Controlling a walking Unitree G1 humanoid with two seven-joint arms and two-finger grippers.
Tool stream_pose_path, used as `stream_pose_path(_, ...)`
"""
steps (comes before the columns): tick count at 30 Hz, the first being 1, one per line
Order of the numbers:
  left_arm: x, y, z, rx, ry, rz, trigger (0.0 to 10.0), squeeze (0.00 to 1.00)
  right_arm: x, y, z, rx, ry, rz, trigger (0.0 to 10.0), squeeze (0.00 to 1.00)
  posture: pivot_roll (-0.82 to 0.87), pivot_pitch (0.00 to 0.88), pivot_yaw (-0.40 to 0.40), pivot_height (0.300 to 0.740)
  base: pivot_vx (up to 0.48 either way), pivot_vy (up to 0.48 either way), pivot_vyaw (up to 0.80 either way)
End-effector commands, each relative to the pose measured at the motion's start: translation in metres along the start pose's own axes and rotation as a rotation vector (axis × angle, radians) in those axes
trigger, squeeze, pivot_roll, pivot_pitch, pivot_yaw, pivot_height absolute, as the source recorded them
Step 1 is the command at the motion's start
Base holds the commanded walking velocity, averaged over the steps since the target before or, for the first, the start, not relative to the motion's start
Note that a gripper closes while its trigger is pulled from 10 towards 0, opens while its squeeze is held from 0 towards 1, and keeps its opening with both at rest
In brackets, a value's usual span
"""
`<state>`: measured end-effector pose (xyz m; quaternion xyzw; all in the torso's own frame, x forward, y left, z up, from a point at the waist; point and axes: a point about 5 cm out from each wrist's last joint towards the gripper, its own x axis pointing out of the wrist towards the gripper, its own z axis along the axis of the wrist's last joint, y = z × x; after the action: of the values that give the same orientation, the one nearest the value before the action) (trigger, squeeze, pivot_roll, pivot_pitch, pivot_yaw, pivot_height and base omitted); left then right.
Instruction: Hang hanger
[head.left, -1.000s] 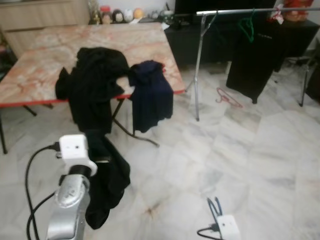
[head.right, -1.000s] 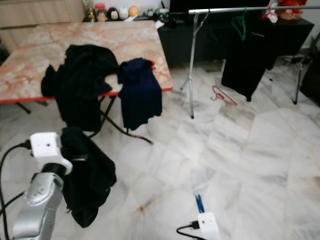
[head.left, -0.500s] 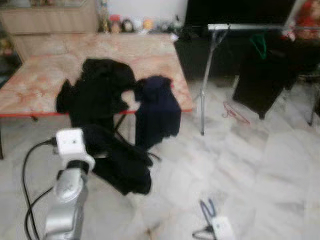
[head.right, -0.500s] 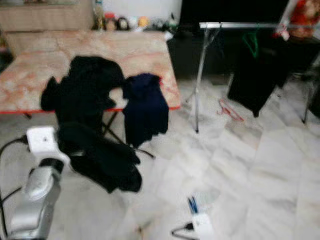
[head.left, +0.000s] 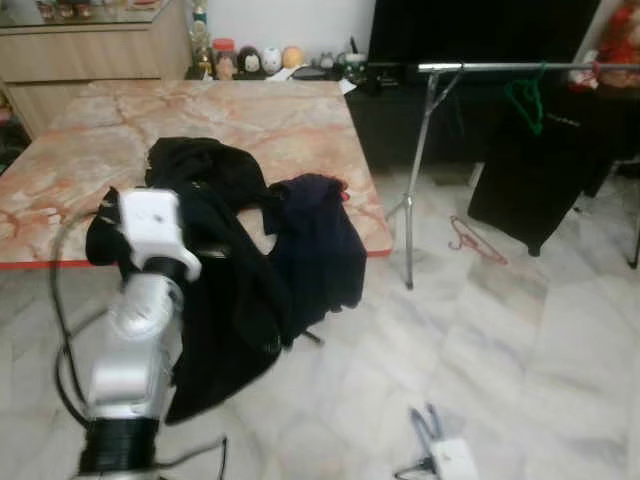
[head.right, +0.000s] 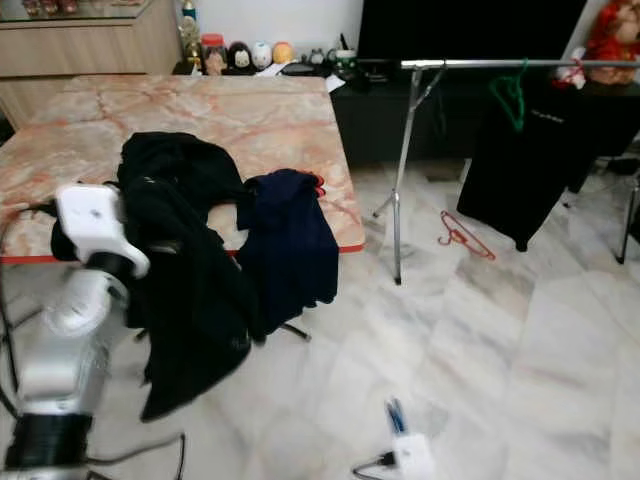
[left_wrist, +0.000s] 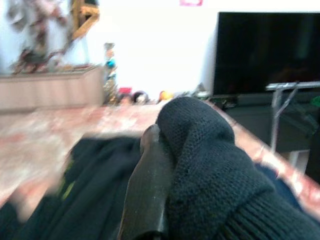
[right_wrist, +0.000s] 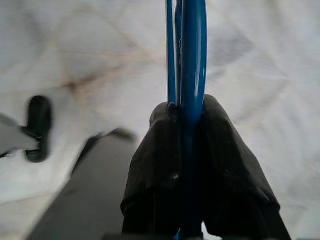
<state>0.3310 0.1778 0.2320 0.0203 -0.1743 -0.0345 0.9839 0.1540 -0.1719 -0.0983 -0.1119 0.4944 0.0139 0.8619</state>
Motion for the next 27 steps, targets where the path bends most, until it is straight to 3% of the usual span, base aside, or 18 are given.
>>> stream_pose_path(1, 0.019, -0.01, 0.033, -0.006, -0.116, -0.06, 10.0, 0.0, -0.001, -0.011, -0.009, 0.004, 0.03, -0.03, 10.0, 0.0, 0.05, 0.0, -0.006, 0.74, 0.356, 0.0, 0.0)
stream_pose_path(2, 0.04, -0.013, 0.056, 0.029, -0.169, -0.093, 10.0, 0.0, -0.001, -0.011, -0.009, -0.005, 0.031, -0.029, 10.0, 0.0, 0.06, 0.0, -0.006, 0.74, 0.364, 0.0, 0.0)
stream_pose_path(3, 0.04, -0.013, 0.056, 0.029, -0.169, -0.093, 10.0, 0.0, -0.001, -0.011, -0.009, -0.005, 0.031, -0.029, 10.0, 0.0, 0.06, 0.0, -0.006, 0.74, 0.364, 0.0, 0.0)
stream_pose_path(4, 0.055, -0.016, 0.071, 0.022, -0.2, -0.115, 10.0, 0.0, -0.001, -0.011, -0.009, -0.004, 0.033, -0.028, 10.0, 0.0, 0.06, 0.0, -0.004, 0.74, 0.368, 0.0, 0.0)
stream_pose_path(7, 0.079, -0.032, 0.097, 0.04, -0.261, -0.164, 10.0, 0.0, -0.001, -0.011, -0.008, 0.0, 0.036, -0.028, 10.0, 0.0, 0.07, 0.0, 0.001, 0.74, 0.366, 0.0, 0.0)
stream_pose_path(11, 0.101, -0.049, 0.123, 0.035, -0.309, -0.202, 10.0, 0.0, 0.0, -0.011, -0.006, 0.007, 0.034, -0.027, 10.0, 0.0, 0.06, 0.0, 0.004, 0.74, 0.368, 0.0, 0.0)
stream_pose_path(14, 0.11, -0.057, 0.131, 0.05, -0.305, -0.219, 10.0, 0.0, 0.0, -0.012, -0.005, 0.014, 0.033, -0.03, 10.0, 0.0, 0.06, 0.0, 0.004, 0.74, 0.368, 0.0, 0.0)
stream_pose_path(17, 0.118, -0.062, 0.126, 0.071, -0.269, -0.228, 10.0, 0.0, 0.0, -0.012, -0.005, 0.012, 0.036, -0.031, 10.0, 0.0, 0.06, 0.0, 0.005, 0.74, 0.365, 0.0, 0.0)
stream_pose_path(24, 0.121, -0.059, 0.104, 0.068, -0.186, -0.206, 10.0, 0.0, 0.0, -0.013, -0.006, 0.014, 0.04, -0.031, 10.0, 0.0, 0.06, 0.0, 0.002, 0.74, 0.368, 0.0, 0.0)
stream_pose_path(26, 0.12, -0.058, 0.082, 0.084, -0.1, -0.224, 10.0, 0.0, 0.0, -0.014, -0.008, 0.01, 0.043, -0.028, 10.0, 0.0, 0.07, 0.0, 0.0, 0.74, 0.172, 0.0, 0.0)
stream_pose_path(27, 0.114, -0.057, 0.058, 0.077, -0.025, -0.243, 10.0, 0.0, -0.001, -0.014, -0.009, 0.01, 0.046, -0.027, 10.0, 0.0, 0.06, 0.0, 0.007, 0.74, 0.0, 0.0, 0.0)
